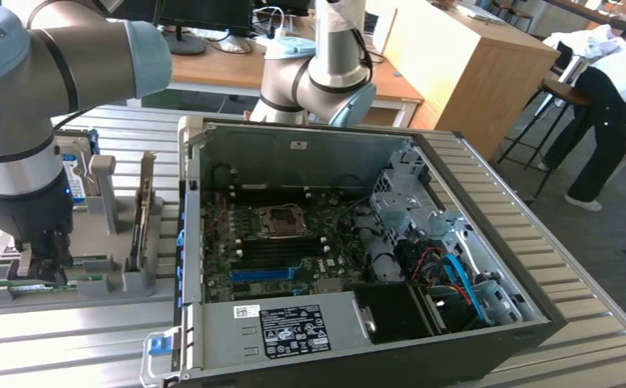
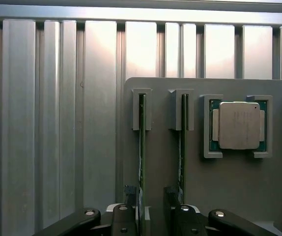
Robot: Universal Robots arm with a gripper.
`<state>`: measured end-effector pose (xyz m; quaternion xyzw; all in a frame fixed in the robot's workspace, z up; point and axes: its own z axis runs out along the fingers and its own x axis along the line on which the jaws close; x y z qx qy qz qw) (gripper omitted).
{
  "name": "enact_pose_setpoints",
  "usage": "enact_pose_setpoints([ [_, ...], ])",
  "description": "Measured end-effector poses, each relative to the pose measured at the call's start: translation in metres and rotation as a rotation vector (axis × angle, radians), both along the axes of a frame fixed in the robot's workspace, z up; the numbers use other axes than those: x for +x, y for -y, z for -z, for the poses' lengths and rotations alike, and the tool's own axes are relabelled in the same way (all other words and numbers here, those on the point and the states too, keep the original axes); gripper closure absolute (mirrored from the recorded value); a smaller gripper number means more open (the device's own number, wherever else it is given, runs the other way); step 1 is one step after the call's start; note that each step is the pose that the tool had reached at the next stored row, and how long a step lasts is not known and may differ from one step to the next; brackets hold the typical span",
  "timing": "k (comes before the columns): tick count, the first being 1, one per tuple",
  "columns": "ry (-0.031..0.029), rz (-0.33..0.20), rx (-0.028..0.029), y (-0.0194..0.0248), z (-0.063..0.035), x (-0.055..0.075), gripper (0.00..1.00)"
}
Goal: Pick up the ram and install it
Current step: 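Pick up the ram and move it above insertion slot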
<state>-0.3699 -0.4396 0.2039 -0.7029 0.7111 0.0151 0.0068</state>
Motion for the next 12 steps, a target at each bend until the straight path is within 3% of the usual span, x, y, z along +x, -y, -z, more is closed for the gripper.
enact_pose_setpoints([
  [12, 0.0001, 0.0, 0.0, 0.0001, 0.0036, 0.0, 0.64],
])
